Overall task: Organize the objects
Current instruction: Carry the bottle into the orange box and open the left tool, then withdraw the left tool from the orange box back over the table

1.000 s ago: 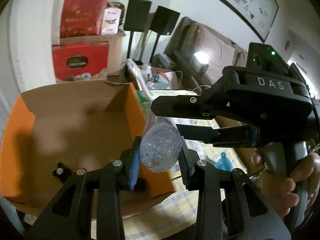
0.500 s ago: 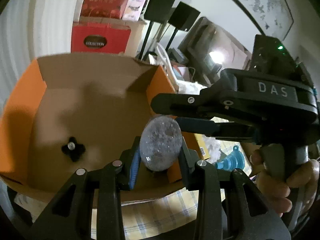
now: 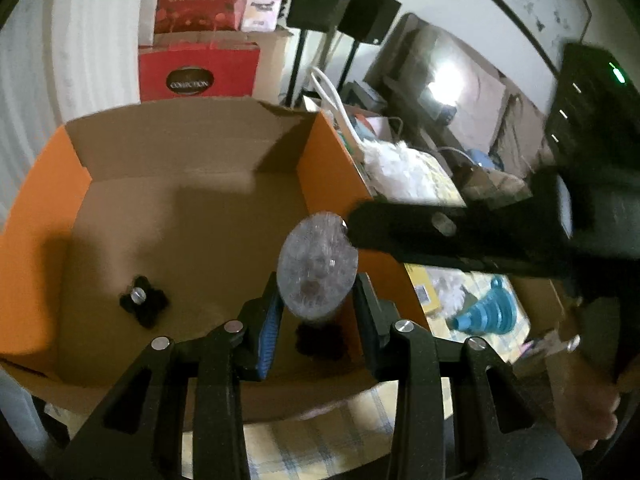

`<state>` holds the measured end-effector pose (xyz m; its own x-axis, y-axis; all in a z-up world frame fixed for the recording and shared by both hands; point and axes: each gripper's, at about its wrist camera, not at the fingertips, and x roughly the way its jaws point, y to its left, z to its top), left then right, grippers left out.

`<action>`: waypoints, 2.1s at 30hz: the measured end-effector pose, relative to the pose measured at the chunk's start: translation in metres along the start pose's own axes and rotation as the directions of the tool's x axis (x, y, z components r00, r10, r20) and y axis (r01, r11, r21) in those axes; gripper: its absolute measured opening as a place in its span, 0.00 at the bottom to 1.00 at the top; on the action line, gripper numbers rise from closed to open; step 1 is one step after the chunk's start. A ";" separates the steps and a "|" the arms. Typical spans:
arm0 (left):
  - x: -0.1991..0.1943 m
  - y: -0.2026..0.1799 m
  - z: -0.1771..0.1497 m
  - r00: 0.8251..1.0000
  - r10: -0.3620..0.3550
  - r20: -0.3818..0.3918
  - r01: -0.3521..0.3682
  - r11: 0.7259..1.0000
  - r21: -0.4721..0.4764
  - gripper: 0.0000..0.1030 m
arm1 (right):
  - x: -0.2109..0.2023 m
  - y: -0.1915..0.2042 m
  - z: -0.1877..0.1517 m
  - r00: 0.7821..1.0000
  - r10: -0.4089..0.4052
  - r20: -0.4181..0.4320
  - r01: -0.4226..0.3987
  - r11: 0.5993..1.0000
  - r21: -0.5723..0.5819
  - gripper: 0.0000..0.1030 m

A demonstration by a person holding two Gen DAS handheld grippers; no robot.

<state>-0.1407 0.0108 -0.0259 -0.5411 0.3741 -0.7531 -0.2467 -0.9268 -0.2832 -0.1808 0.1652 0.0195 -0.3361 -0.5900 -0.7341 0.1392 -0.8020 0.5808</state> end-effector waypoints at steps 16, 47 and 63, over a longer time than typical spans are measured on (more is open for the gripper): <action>-0.026 0.023 0.019 0.995 0.071 0.063 -0.069 0.997 -0.035 0.68 | -0.034 -0.017 -0.011 0.991 -0.095 0.090 0.100 0.993 -0.058 0.60; -0.024 -0.025 0.023 0.995 0.096 0.011 -0.096 0.995 -0.008 0.99 | -0.075 -0.026 -0.031 0.875 -0.383 0.297 0.451 0.868 -0.209 0.76; -0.004 -0.080 0.009 1.000 0.022 -0.018 -0.020 0.996 0.085 0.99 | -0.119 -0.089 -0.035 0.838 -0.430 0.337 0.490 0.864 -0.117 0.78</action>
<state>-0.1261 0.0834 0.0052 -0.5321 0.3533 -0.7694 -0.3030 -0.9281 -0.2166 -0.1207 0.3039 0.0432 -0.6555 -0.1182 -0.7459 0.0643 -0.9928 0.1008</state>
